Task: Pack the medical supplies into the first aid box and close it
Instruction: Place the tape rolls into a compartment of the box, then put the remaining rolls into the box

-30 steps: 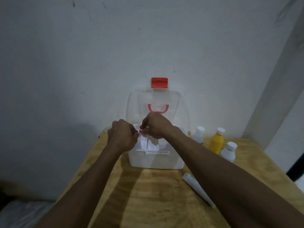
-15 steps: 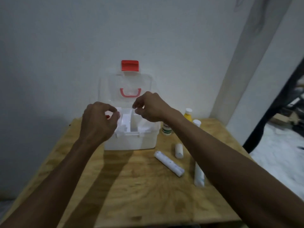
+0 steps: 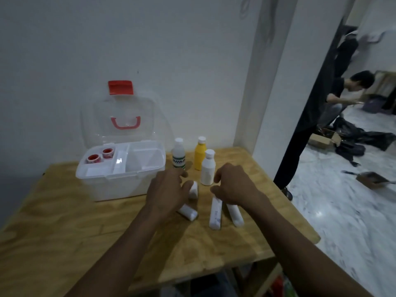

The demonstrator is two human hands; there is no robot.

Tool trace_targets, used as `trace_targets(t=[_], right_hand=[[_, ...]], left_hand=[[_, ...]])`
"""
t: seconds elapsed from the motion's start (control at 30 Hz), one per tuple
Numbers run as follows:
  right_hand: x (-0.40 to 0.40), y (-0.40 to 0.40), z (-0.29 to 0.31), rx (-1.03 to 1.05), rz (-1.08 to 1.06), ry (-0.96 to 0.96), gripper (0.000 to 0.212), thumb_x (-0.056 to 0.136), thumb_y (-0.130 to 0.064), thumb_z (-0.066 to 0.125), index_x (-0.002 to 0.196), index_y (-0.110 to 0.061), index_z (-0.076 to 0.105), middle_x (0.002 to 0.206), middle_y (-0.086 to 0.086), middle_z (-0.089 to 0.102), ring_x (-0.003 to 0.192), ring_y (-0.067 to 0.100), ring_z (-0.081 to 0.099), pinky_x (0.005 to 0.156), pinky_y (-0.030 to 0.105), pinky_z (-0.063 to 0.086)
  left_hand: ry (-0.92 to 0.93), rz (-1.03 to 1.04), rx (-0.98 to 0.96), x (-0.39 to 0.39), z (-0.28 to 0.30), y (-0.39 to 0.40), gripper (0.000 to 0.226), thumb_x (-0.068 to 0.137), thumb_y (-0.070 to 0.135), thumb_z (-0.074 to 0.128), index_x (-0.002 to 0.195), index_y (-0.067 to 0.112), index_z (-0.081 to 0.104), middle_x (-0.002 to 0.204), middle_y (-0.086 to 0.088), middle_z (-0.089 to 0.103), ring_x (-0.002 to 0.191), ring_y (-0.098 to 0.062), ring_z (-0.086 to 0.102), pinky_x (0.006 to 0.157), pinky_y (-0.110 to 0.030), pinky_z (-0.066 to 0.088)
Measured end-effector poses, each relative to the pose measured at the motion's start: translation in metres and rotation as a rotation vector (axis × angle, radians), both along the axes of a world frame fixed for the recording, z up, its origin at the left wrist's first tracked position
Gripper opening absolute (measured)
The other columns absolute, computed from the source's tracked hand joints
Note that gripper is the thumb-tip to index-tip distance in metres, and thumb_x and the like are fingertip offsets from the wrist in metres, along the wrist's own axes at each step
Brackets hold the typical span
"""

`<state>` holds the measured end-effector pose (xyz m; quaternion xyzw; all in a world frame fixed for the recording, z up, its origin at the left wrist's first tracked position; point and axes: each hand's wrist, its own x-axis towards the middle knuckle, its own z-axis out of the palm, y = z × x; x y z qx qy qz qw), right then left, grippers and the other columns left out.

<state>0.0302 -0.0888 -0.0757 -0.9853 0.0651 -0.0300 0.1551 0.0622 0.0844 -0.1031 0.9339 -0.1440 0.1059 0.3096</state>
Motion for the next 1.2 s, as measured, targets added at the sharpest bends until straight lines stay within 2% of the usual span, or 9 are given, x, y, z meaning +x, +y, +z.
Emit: trace_targets(t=[0.2, 0.33, 0.43, 0.63, 0.73, 0.8, 0.93, 1.0, 1.2], right_hand=[[-0.008, 0.008, -0.021, -0.052, 0.014, -0.026, 0.034, 0.085, -0.024, 0.069, 0.112, -0.009, 0.054, 0.111, 0.010, 0.060, 0.100, 0.026, 0.058, 0.068, 0.029, 0.036], [-0.006, 0.011, -0.027, -0.014, 0.000, -0.015, 0.037, 0.085, -0.025, 0.068, 0.114, -0.009, 0.052, 0.113, 0.011, 0.058, 0.101, 0.027, 0.058, 0.068, 0.029, 0.034], [-0.005, 0.010, -0.027, 0.013, 0.004, 0.011, 0.038, 0.083, -0.026, 0.068, 0.112, -0.009, 0.051, 0.113, 0.011, 0.058, 0.100, 0.027, 0.057, 0.067, 0.029, 0.033], [-0.007, 0.009, -0.021, 0.095, 0.007, 0.016, 0.043, 0.079, -0.027, 0.070, 0.115, -0.009, 0.054, 0.115, 0.009, 0.058, 0.105, 0.026, 0.054, 0.071, 0.030, 0.041], [-0.009, 0.010, -0.012, 0.177, 0.021, -0.047, 0.043, 0.078, -0.029, 0.072, 0.114, -0.010, 0.058, 0.114, 0.009, 0.059, 0.101, 0.028, 0.062, 0.081, 0.039, 0.054], [-0.008, 0.016, -0.001, 0.249, 0.026, -0.107, 0.040, 0.076, -0.032, 0.074, 0.110, -0.015, 0.062, 0.111, 0.006, 0.061, 0.092, 0.028, 0.067, 0.079, 0.043, 0.057], [0.009, 0.046, 0.024, 0.344, 0.053, -0.215, 0.036, 0.069, -0.040, 0.075, 0.100, -0.025, 0.064, 0.096, 0.003, 0.068, 0.083, 0.027, 0.068, 0.075, 0.040, 0.059], [0.023, 0.070, 0.035, 0.449, 0.079, -0.244, 0.040, 0.067, -0.040, 0.074, 0.102, -0.024, 0.064, 0.094, 0.005, 0.071, 0.082, 0.026, 0.069, 0.075, 0.041, 0.059], [0.073, 0.143, 0.048, 0.620, 0.152, -0.273, 0.044, 0.064, -0.038, 0.073, 0.104, -0.023, 0.062, 0.099, 0.010, 0.069, 0.092, 0.034, 0.067, 0.080, 0.046, 0.058]], left_hand=[[0.092, 0.058, 0.209, 0.009, -0.010, -0.031, 0.040, 0.089, 0.044, 0.060, 0.125, 0.025, 0.063, 0.123, -0.003, 0.067, 0.112, -0.024, 0.061, 0.087, -0.037, 0.052], [0.115, 0.071, 0.240, 0.010, -0.010, -0.037, 0.028, 0.089, 0.039, 0.061, 0.109, 0.021, 0.069, 0.110, -0.005, 0.071, 0.102, -0.024, 0.065, 0.083, -0.039, 0.055], [0.122, 0.084, 0.226, 0.011, -0.011, -0.038, 0.031, 0.088, 0.039, 0.063, 0.113, 0.022, 0.068, 0.113, -0.005, 0.069, 0.102, -0.024, 0.064, 0.082, -0.038, 0.055], [0.133, 0.089, 0.122, 0.010, -0.011, -0.035, 0.047, 0.087, 0.035, 0.064, 0.130, 0.016, 0.057, 0.123, -0.007, 0.065, 0.114, -0.025, 0.060, 0.087, -0.035, 0.049], [0.073, 0.071, -0.032, 0.001, -0.002, -0.021, 0.048, 0.084, 0.037, 0.066, 0.127, 0.018, 0.059, 0.112, -0.004, 0.072, 0.103, -0.023, 0.066, 0.085, -0.036, 0.053], [0.007, 0.070, -0.136, -0.008, 0.011, -0.007, 0.042, 0.083, 0.040, 0.066, 0.120, 0.019, 0.065, 0.101, -0.001, 0.075, 0.089, -0.017, 0.070, 0.079, -0.036, 0.057], [-0.053, 0.119, -0.286, -0.018, 0.041, 0.034, 0.033, 0.082, 0.038, 0.070, 0.112, 0.022, 0.070, 0.091, 0.002, 0.076, 0.080, -0.010, 0.070, 0.071, -0.026, 0.055], [-0.063, 0.177, -0.312, -0.018, 0.051, 0.062, 0.037, 0.081, 0.032, 0.073, 0.116, 0.020, 0.069, 0.093, -0.001, 0.075, 0.080, -0.010, 0.069, 0.071, -0.023, 0.052], [-0.059, 0.411, -0.254, -0.001, 0.068, 0.144, 0.034, 0.077, 0.032, 0.076, 0.110, 0.023, 0.073, 0.091, -0.006, 0.077, 0.089, -0.024, 0.071, 0.085, -0.036, 0.056]])
